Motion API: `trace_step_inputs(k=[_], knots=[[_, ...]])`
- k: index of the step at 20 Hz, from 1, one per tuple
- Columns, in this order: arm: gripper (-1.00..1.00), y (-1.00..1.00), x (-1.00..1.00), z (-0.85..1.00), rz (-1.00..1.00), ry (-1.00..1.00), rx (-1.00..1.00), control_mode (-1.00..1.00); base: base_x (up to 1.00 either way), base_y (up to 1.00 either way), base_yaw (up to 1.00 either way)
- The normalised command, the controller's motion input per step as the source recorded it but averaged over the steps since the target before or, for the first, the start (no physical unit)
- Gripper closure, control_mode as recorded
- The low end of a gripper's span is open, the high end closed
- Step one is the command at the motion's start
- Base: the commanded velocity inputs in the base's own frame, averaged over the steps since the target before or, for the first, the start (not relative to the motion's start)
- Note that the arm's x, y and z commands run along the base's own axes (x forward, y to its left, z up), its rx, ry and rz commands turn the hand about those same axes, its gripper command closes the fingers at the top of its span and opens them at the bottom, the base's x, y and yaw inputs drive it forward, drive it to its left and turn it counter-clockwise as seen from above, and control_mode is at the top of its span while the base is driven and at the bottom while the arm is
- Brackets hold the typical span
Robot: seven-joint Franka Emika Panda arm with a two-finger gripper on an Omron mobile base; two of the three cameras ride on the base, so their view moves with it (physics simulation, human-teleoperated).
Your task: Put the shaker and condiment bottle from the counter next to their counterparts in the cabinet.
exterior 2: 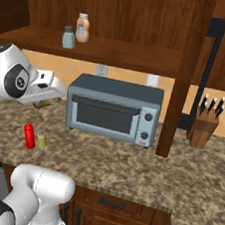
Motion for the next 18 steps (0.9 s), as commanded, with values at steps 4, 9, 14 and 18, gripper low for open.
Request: trace_step_inputs(k=[4,9,14,18], knots=[[-1.0,0.44,0.0,-0.25,0.0,-0.17,-0.21,-1.0,0.0,0.0,0.0],[-1.0,0.36,0.0,-0.02,-0.05,-0.25,-0.15,-1.0,0.0,0.0,0.0],[-1.0,0.31,-0.02,-0.34,-0.08,-0.25,-0.17,-1.0,0.0,0.0,0.0],[-1.0,0.36,0.0,-0.41,-0.01,-0.32,-0.22,-1.0,0.0,0.0,0.0]])
